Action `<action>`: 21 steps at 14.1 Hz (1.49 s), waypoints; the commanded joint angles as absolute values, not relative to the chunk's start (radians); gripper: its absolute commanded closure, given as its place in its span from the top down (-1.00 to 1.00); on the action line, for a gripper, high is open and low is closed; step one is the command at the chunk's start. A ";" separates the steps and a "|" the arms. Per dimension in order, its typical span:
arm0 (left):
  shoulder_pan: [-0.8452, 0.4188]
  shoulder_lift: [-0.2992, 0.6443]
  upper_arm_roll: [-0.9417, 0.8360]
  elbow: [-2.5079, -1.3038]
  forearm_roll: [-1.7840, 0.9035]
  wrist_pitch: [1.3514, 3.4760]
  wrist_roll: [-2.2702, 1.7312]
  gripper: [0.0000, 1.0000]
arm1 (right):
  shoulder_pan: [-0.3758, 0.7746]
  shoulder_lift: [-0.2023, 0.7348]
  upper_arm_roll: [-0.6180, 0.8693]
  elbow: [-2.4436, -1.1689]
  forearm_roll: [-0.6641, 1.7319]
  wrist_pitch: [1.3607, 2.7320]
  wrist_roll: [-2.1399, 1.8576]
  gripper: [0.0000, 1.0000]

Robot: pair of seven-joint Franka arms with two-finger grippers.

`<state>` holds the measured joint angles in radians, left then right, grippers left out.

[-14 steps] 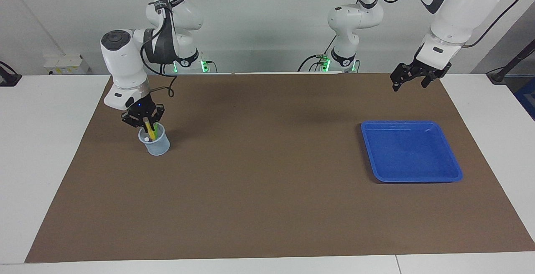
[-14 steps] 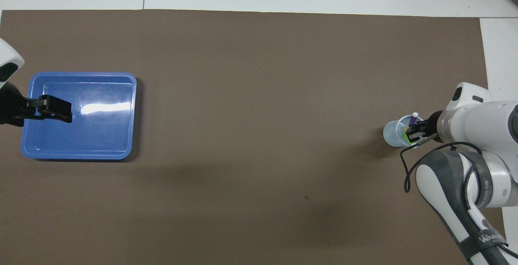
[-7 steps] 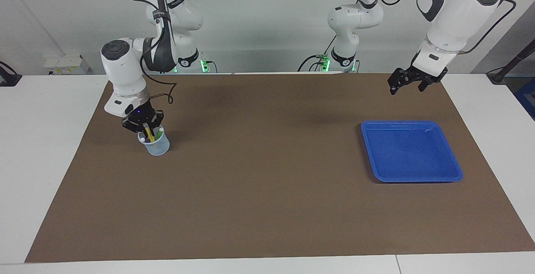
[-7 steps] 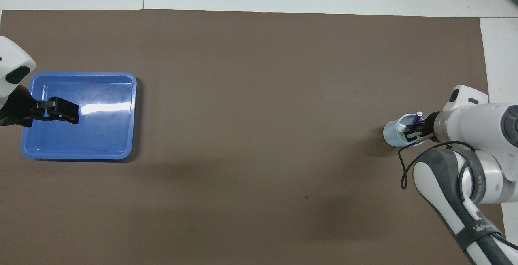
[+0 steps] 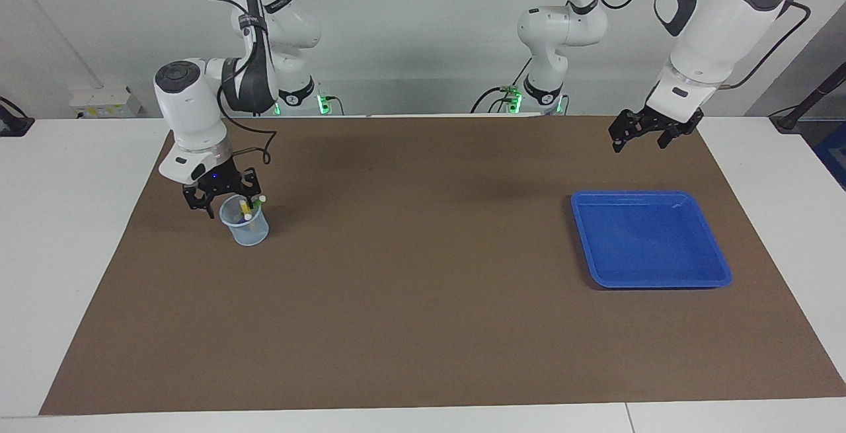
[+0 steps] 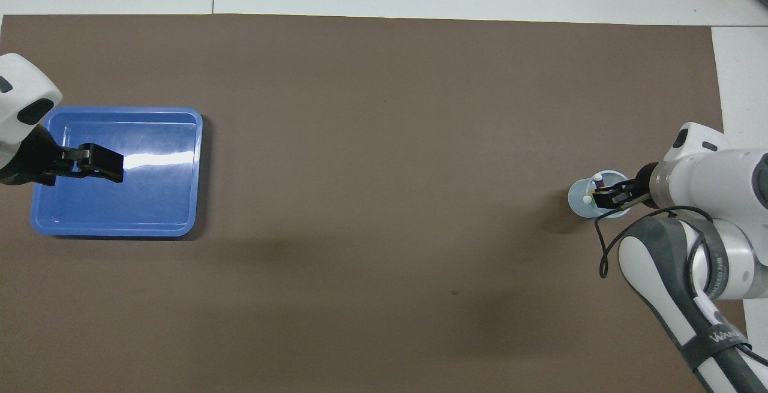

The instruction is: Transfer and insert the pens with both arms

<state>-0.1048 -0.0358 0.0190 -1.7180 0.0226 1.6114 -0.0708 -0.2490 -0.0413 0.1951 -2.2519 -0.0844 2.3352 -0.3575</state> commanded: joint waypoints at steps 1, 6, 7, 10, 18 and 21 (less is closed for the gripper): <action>-0.127 -0.048 0.052 -1.715 -0.032 1.637 -0.049 1.00 | -0.258 -0.040 0.207 -2.195 -0.106 2.257 -0.334 1.00; -0.112 -0.051 0.041 -1.733 -0.066 1.724 -0.055 1.00 | -0.247 -0.029 0.209 -2.077 -0.095 2.111 -0.334 1.00; -0.110 -0.052 0.046 -1.736 -0.067 1.724 -0.055 1.00 | -0.245 -0.019 0.210 -2.044 -0.091 2.082 -0.334 1.00; -0.115 -0.063 0.046 -1.768 -0.064 1.739 -0.049 1.00 | -0.242 0.003 0.212 -1.965 -0.087 2.005 -0.299 1.00; -0.127 0.046 0.069 -1.597 -0.034 1.570 -0.041 1.00 | -0.239 0.021 0.216 -1.830 -0.054 1.881 -0.141 1.00; -0.130 0.037 0.052 -1.604 -0.035 1.582 -0.046 1.00 | -0.236 0.028 0.213 -1.778 -0.025 1.826 -0.133 1.00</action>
